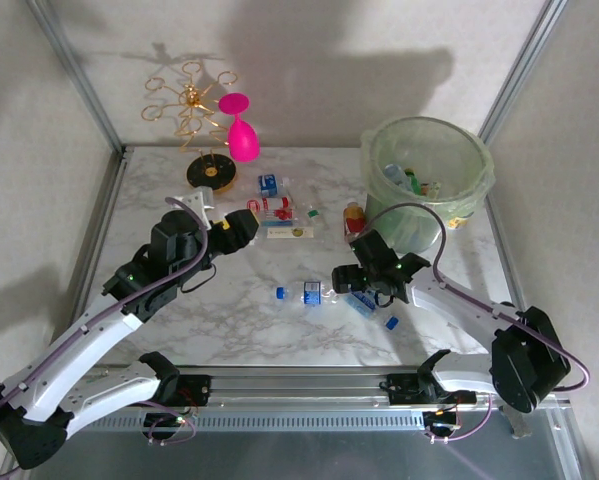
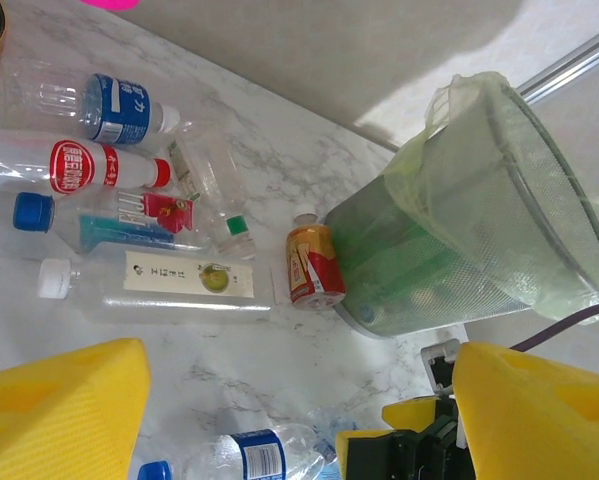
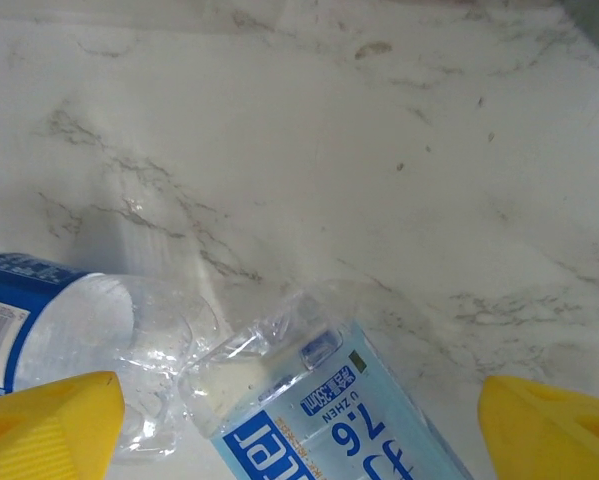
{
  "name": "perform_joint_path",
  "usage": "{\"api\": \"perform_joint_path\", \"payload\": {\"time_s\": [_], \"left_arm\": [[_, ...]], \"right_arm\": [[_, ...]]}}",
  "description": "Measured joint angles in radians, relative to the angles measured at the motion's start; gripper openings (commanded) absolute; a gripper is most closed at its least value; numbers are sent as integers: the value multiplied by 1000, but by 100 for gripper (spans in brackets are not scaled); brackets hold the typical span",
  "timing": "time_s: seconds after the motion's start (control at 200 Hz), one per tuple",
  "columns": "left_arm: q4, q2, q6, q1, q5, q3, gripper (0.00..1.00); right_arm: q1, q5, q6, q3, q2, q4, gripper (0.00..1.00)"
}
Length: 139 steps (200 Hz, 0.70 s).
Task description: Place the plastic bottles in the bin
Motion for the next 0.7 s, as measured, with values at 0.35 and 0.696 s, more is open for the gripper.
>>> {"api": "perform_joint_path", "payload": {"time_s": [0.35,0.696], "left_arm": [[3,5,0,0,15,-2,80],[5,18,1,0,19,-3,80]], "right_arm": [[0,-17,50,-37,11,11,91],[13,-40,75,-42,9,11,90]]}}
